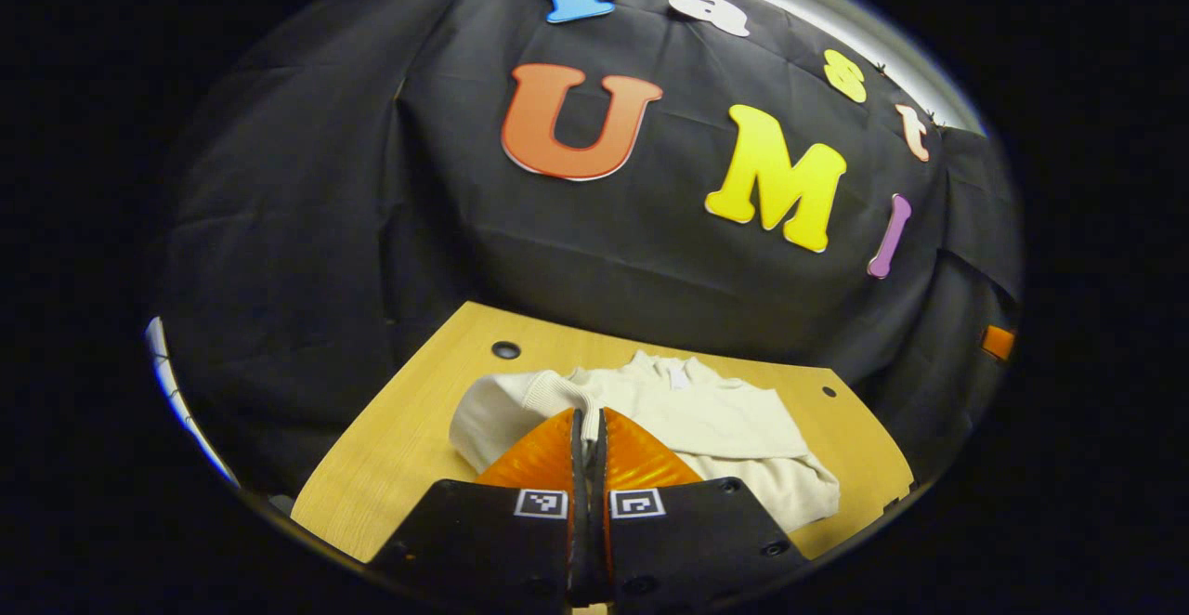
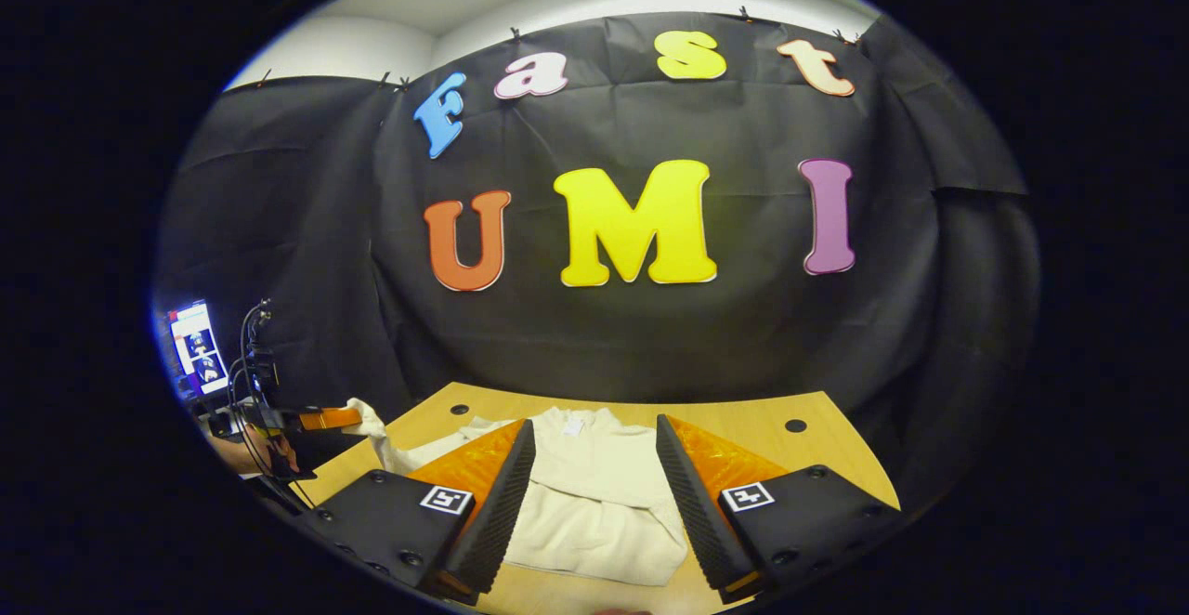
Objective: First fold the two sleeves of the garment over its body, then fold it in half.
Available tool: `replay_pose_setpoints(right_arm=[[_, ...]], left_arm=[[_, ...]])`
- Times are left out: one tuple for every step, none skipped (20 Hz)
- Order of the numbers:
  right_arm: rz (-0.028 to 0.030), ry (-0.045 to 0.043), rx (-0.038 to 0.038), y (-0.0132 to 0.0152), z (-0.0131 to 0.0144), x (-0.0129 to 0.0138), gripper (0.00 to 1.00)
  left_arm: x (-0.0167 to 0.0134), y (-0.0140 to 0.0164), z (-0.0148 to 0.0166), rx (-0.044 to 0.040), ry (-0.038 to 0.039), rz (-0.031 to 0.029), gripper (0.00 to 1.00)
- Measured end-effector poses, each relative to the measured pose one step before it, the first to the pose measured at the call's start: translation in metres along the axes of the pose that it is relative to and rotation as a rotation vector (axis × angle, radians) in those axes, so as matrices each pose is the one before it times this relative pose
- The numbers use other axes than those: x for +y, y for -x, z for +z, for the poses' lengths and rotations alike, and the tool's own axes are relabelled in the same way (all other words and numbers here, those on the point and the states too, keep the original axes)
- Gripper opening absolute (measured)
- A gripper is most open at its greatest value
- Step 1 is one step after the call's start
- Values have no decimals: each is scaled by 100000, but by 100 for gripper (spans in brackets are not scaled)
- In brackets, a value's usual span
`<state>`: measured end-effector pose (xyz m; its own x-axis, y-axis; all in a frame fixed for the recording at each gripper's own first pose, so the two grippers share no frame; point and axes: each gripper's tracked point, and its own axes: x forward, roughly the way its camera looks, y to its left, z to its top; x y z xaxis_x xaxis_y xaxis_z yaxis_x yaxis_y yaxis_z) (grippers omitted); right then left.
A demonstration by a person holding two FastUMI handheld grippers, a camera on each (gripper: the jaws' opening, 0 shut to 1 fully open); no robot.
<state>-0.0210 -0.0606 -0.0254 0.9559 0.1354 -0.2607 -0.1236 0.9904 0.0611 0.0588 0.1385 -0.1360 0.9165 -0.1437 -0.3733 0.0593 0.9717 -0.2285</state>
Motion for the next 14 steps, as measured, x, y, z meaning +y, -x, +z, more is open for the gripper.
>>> replay_pose_setpoints(right_arm=[[-2405, -726, -956, 666, 259, -1265, 82], [-2578, -921, -801, 736, 190, -1237, 82], [-2606, -950, -899, 438, 311, -1336, 82], [-2526, -688, -724, 314, 245, -1396, 82], [-2623, -108, -780, 366, 306, -1400, 80], [-2816, 286, -775, 452, 293, -1365, 82], [-2925, 275, -928, 487, 410, -1278, 82], [-3126, 107, -710, 422, 253, -1309, 82], [-2925, 66, -610, 362, 295, -1176, 82], [-2833, 169, -291, 337, 44, -984, 82], [-2558, 549, -20, 465, 24, -1043, 82], [-2464, 654, 298, 382, -59, -977, 80], [-2152, 615, 357, 370, -34, -865, 80], [-2078, 432, 590, 263, -117, -839, 80]], left_arm=[[-1841, -1330, 998, -664, -1742, -4008, 3], [-1981, -1403, 965, -490, -1617, -3792, 3], [-2724, -1051, 1460, -163, -1302, -4562, 3], [-2133, -1587, 832, -624, -1666, -4362, 3], [-2113, -1642, 397, 439, -1745, -4190, 3], [-2183, -1612, 400, 447, -1523, -4155, 3], [-2156, -1530, 179, 273, -1349, -4374, 3], [-2099, -1590, 182, 545, -1065, -4425, 3], [-1977, -1678, -173, 783, -842, -3963, 3], [-1826, -1792, -264, 1316, -558, -3954, 3], [-1586, -1741, -283, 1300, -886, -3471, 3], [-1560, -1797, -522, 2089, -1447, -3485, 3], [-1130, -1678, -724, 2148, -2324, -2365, 3], [-675, -1735, -787, 2917, -1435, -1059, 3]])
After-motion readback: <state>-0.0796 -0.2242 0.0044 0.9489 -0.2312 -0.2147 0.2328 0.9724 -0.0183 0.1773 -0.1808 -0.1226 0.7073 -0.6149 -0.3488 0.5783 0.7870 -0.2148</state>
